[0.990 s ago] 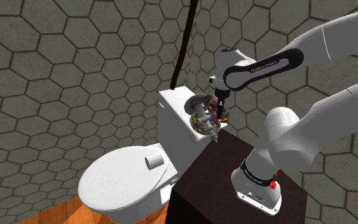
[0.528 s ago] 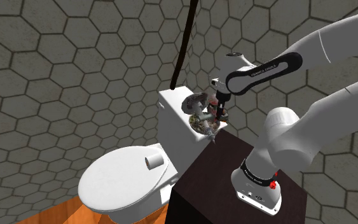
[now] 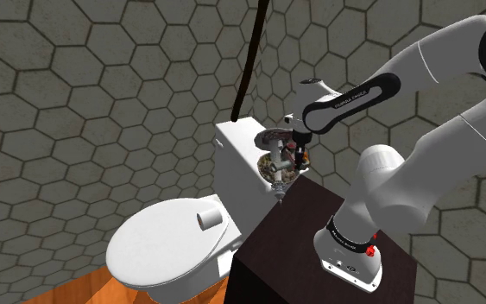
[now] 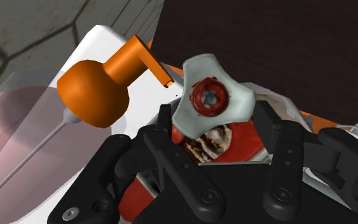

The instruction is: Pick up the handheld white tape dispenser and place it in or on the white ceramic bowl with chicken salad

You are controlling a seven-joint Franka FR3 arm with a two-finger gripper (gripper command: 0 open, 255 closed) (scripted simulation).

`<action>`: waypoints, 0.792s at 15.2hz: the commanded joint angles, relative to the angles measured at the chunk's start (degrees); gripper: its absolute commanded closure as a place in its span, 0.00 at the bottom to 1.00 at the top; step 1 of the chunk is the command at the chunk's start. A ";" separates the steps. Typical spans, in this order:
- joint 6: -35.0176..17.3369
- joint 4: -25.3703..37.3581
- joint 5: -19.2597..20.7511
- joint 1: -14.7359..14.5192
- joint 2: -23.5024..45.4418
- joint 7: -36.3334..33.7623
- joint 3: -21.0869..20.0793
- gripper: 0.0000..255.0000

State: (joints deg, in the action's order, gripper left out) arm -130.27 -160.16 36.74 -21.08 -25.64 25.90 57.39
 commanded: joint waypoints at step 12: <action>6.05 2.38 -0.59 2.05 -8.82 -1.27 -5.92 0.00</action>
State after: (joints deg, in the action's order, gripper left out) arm -126.63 -158.57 36.80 -20.13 -29.77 24.58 52.72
